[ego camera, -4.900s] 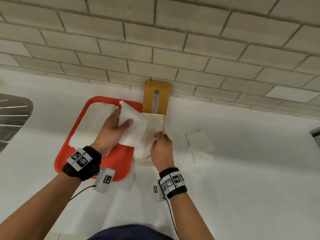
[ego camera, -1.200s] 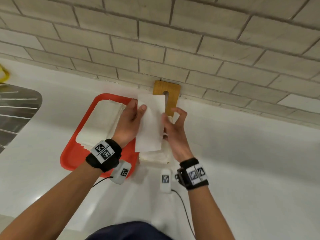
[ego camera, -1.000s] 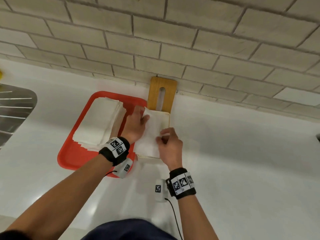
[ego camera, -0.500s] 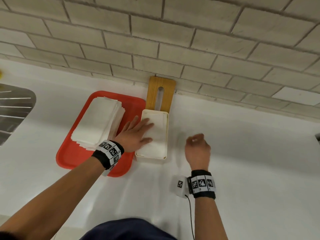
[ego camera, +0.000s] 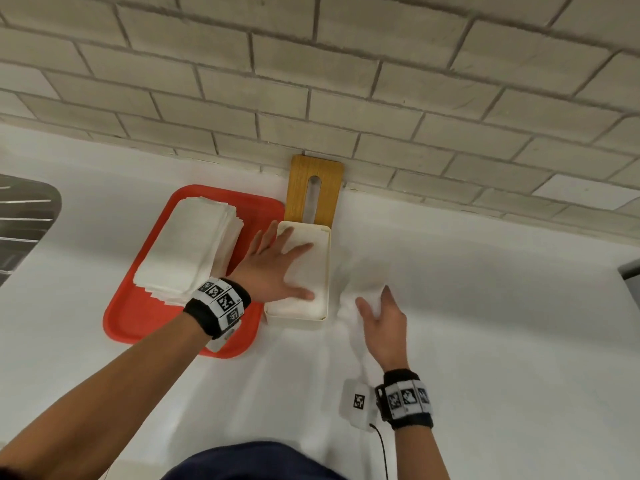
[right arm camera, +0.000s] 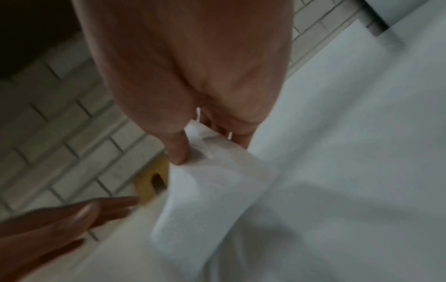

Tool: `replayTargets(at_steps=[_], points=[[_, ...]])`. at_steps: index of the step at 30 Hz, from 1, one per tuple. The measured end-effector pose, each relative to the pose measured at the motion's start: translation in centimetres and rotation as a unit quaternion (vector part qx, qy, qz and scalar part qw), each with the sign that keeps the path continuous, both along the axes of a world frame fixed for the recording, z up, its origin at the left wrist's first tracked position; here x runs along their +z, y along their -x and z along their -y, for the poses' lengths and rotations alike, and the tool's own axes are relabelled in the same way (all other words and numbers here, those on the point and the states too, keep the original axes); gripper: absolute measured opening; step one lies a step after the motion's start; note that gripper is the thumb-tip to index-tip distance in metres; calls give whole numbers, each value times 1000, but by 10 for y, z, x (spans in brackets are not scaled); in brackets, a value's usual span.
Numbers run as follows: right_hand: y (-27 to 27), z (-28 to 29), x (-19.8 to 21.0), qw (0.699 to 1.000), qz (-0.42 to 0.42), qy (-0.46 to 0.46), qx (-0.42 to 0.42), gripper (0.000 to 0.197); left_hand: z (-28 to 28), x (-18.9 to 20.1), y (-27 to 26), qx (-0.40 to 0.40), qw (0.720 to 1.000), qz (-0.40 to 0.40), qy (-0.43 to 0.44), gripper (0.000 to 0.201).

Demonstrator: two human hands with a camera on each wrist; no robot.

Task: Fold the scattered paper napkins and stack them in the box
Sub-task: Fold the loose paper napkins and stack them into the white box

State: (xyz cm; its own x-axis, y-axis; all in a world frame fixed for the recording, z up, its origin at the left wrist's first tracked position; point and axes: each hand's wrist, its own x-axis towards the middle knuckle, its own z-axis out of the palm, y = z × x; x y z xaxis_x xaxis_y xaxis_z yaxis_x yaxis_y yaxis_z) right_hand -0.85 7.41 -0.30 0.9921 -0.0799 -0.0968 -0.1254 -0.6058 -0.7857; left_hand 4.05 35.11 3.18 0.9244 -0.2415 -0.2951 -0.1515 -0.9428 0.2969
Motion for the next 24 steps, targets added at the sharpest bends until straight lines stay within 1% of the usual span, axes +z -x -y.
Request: replayTargets(at_steps=[1,2,3,4,5,6,7,8,9,10,11,12,14,16,18,20,22,24], points=[[2,-3,17,998,34,-49,6,39,2,6,6,25,997,37,58,100],[4,-7,37,994,62,-89,17,39,5,11,12,50,989,72,122,90],[5,-13,55,988,84,-127,33,38,8,16,18,71,976,89,187,82],[4,-21,72,980,100,-164,49,36,10,22,25,87,961,81,250,75],[3,-30,87,972,107,-199,62,35,13,29,31,97,943,55,312,70],[-1,-38,97,964,108,-231,70,36,17,36,36,102,920,24,378,68],[-5,-47,104,958,103,-257,74,38,20,42,39,108,887,-1,448,68],[-10,-55,106,954,93,-276,76,41,24,49,41,125,848,-12,515,71],[-13,-63,105,952,82,-287,72,45,26,52,40,154,812,-4,563,76],[-16,-70,100,955,75,-282,60,50,26,54,38,187,787,17,587,82],[-19,-76,94,961,68,-264,42,57,25,52,33,220,781,49,583,86],[-21,-81,86,970,61,-236,21,63,24,49,27,245,790,80,556,88],[-22,-91,69,982,44,-182,-3,71,18,39,17,268,831,113,475,86],[-23,-99,51,992,40,-122,17,68,12,27,9,252,883,109,381,85],[-21,-107,34,996,46,-43,54,61,7,13,4,210,923,106,305,82],[-19,-112,22,997,42,19,67,56,5,0,2,174,946,109,253,80],[-20,-112,19,996,43,48,60,53,5,-9,3,153,957,117,218,77],[-19,-111,21,995,42,67,61,49,6,-10,4,137,965,112,196,70]])
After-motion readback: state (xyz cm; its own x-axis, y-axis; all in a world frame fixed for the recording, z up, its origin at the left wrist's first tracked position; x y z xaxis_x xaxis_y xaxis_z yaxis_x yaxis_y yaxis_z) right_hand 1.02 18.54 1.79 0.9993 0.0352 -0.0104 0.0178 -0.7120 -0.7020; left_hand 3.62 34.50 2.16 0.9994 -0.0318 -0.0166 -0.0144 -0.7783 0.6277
